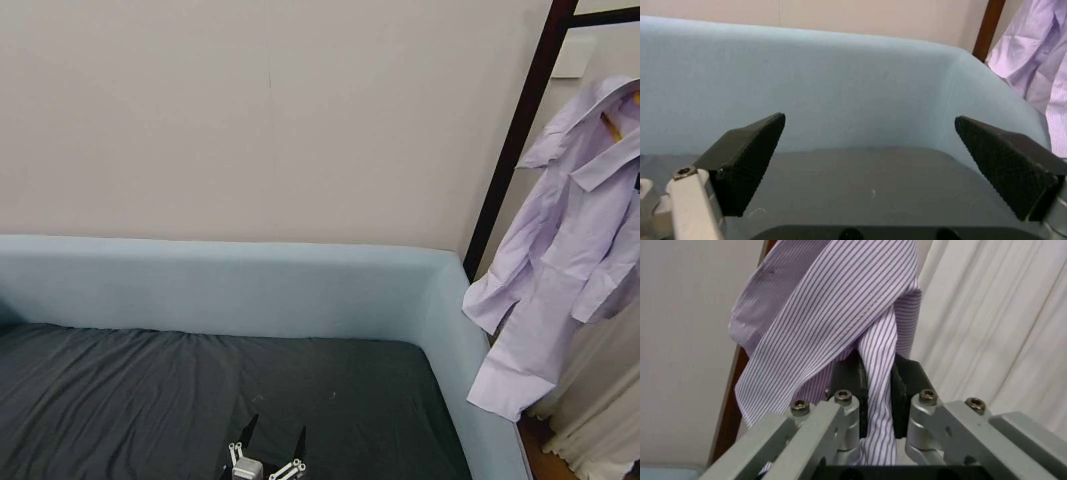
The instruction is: Pick up the clothes from the sofa and hang them on the clothes hanger.
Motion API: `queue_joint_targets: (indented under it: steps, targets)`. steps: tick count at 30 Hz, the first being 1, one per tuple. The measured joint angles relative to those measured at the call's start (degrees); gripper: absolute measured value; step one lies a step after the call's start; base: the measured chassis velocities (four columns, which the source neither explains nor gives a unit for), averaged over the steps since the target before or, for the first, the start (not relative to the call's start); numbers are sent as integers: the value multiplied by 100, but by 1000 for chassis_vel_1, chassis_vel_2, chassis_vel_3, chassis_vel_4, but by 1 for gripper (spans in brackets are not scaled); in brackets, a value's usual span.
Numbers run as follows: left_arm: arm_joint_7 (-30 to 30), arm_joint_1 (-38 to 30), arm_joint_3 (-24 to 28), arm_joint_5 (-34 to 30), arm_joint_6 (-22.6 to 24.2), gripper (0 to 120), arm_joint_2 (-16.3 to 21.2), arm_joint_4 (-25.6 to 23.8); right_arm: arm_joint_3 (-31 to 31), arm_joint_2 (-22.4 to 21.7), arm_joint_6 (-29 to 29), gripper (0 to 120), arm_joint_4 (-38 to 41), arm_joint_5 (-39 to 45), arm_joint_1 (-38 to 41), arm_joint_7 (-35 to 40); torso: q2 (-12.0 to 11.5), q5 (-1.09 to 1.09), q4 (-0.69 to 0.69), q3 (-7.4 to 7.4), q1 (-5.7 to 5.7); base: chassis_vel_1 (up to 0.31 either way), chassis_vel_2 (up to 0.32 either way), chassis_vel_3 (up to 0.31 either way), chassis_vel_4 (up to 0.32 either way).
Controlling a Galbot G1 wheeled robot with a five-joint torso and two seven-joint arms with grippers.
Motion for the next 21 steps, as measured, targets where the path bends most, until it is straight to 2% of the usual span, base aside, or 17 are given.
queue_joint_targets:
  steps: [6, 11, 15, 21]
  targets:
    - [-1, 64, -55, 24, 0, 100, -63, 7, -566, 124, 172, 7, -428, -485, 912, -255, 0, -2, 4, 0, 0, 0, 0, 0, 0]
    - [-1, 87, -68, 31, -7, 100, -108, 9, -706, 188, 410, 7, -675, -742, 1242, -522, 0, -2, 2, -1, 0, 0, 0, 0, 0]
    - [-1, 83, -76, 33, -14, 100, -94, 11, -920, 409, 676, 7, -856, -1001, 1444, -760, 0, -1, 1, 0, 0, 0, 0, 0, 0]
    - [-1, 93, -110, 33, -11, 100, -91, -25, -1348, 718, 686, 7, -1183, -1159, 1963, -767, 0, -1, 4, 0, 0, 0, 0, 0, 0]
